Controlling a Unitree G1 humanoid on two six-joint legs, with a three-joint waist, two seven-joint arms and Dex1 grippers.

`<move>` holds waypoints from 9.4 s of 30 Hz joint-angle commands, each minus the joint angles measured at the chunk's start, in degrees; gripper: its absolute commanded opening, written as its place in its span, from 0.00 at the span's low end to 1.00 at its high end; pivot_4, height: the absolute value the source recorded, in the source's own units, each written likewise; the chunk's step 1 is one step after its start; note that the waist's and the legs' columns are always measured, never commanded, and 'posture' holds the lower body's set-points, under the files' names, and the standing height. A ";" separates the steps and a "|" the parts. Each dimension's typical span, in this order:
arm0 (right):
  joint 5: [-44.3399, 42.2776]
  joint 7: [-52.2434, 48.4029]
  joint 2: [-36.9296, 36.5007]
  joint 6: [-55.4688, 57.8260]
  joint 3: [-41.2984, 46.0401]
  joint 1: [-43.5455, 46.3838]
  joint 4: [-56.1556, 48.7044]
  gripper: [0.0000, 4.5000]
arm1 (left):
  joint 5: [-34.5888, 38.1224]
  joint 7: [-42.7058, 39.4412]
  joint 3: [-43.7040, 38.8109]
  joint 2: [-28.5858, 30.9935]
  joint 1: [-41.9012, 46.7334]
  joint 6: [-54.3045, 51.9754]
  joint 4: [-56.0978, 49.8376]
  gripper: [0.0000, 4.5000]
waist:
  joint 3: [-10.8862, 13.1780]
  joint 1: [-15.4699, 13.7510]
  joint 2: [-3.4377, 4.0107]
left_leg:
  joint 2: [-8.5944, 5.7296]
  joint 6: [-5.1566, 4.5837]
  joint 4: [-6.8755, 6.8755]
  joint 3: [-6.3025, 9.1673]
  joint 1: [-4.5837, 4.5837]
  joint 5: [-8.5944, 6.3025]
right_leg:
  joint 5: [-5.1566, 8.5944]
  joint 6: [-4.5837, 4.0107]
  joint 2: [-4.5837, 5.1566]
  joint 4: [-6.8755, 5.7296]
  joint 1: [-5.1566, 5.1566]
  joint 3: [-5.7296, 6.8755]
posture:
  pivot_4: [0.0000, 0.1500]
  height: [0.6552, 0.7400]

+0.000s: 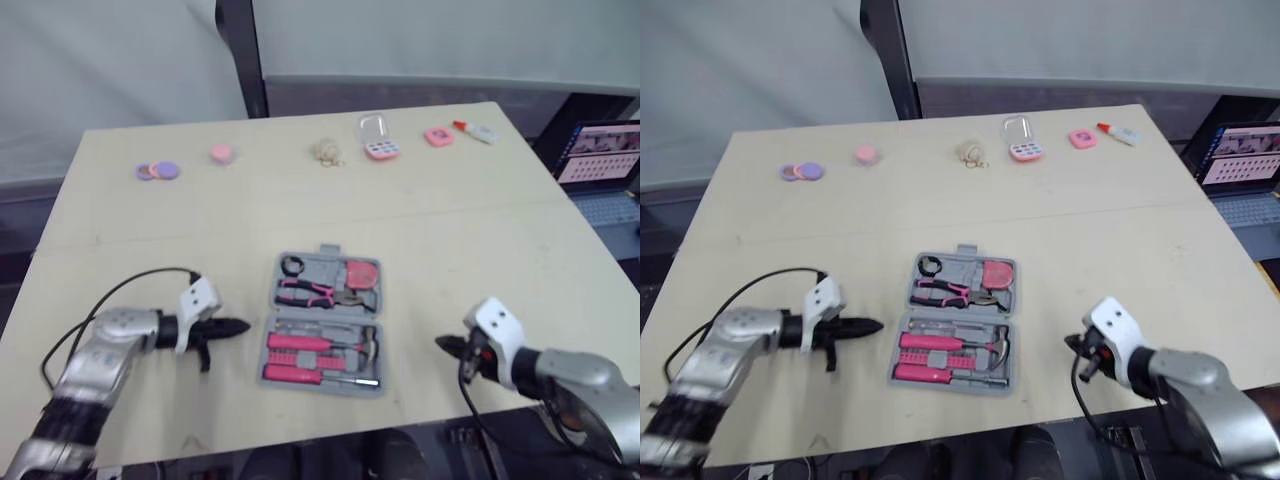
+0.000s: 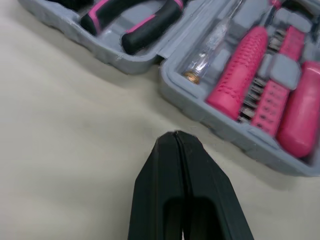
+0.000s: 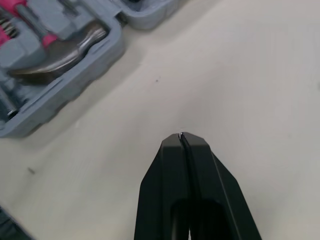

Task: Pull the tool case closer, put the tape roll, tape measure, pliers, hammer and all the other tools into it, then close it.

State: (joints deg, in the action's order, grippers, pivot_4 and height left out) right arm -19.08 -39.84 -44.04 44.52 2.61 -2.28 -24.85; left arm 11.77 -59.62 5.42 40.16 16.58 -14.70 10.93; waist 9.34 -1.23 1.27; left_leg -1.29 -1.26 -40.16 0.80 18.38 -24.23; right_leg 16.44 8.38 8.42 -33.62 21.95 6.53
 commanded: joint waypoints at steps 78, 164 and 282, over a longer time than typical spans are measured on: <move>4.28 -4.03 7.08 4.42 -16.82 10.53 1.10 0.01 | -4.43 1.87 4.22 -6.16 -11.02 -6.47 -15.47 0.00 | -0.05 1.23 0.06 | 0.02 0.00 -0.32 0.18 0.68 0.00 | 0.00 0.00 0.11 -0.28 0.54 0.51 | 1.00 1.00; -17.62 -3.58 -1.66 8.06 10.30 2.60 -3.81 0.01 | 13.93 -2.90 1.99 0.91 -23.75 -6.70 -33.87 0.00 | -0.04 0.85 0.05 | 0.03 0.00 -0.41 0.16 0.75 -0.01 | 0.00 0.00 0.13 -0.25 0.58 0.38 | 1.00 1.00; -36.96 -9.21 6.20 38.54 4.81 24.23 -1.28 0.99 | 2.36 8.42 4.86 1.43 -26.95 -8.62 -35.30 0.00 | -0.65 1.46 0.61 | -0.13 0.00 0.10 0.31 0.60 -0.04 | -0.01 -0.03 0.22 -0.47 0.56 0.89 | 1.00 1.00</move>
State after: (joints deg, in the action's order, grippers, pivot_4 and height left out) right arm -51.91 -47.76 -36.36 81.32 5.44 23.43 -20.39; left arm 10.62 -50.70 15.55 38.56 -8.14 -17.80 -20.48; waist 8.69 0.23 1.88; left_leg -1.38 -1.25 -40.05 1.11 18.99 -24.27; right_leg 16.43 8.35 8.61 -34.08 22.56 7.43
